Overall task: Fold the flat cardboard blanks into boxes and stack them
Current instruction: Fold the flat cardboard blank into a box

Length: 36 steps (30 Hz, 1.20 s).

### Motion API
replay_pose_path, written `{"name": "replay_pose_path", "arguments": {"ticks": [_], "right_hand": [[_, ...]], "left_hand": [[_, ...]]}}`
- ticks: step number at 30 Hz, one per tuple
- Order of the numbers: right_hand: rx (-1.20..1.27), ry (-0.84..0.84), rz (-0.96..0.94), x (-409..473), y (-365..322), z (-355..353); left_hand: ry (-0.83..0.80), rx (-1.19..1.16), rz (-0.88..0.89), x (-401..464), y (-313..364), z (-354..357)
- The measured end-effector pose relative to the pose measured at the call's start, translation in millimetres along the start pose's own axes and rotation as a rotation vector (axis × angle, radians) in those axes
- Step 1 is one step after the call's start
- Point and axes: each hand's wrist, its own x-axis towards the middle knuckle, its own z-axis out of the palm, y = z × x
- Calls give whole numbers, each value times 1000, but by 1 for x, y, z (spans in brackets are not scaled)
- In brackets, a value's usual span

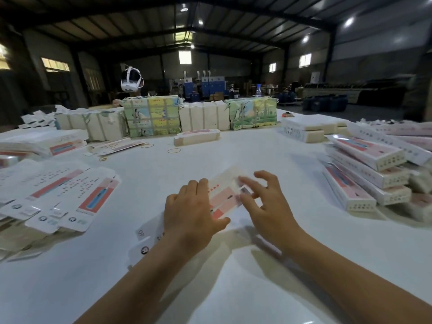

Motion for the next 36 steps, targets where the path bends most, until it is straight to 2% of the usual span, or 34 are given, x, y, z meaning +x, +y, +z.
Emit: {"name": "replay_pose_path", "arguments": {"ticks": [3, 5, 7, 9, 10, 14, 19, 21, 23, 25, 28, 33, 36], "right_hand": [[-30, -105, 31, -1, 5, 2], [40, -124, 48, -2, 2, 2], [328, -158, 164, 0, -3, 1], [677, -261, 336, 2, -5, -2], [744, -315, 361, 1, -7, -4], [691, -452, 265, -3, -8, 0], [376, -272, 149, -5, -8, 0], [281, -123, 121, -6, -7, -1], [259, 69, 98, -5, -6, -3], [257, 183, 69, -4, -7, -6], [259, 151, 27, -8, -11, -2], [372, 99, 31, -12, -15, 3], [355, 68, -10, -16, -18, 7]], "left_hand": [[79, 16, 16, -3, -3, 0], [94, 48, 23, -5, -3, -2], [96, 58, 37, -6, -5, -3], [113, 68, 60, -6, -5, -4], [126, 79, 80, -6, -4, -6], [85, 24, 148, -4, -4, -11], [-95, -203, 91, 0, -13, -20], [-143, -284, 55, -1, -16, -24], [-180, -315, 18, -2, -19, -27], [-197, -331, -3, -3, -21, -27], [-189, -353, -3, -3, -23, -24], [-99, -338, 36, -2, -26, -17], [-46, -305, 96, -4, -21, -13]]}}
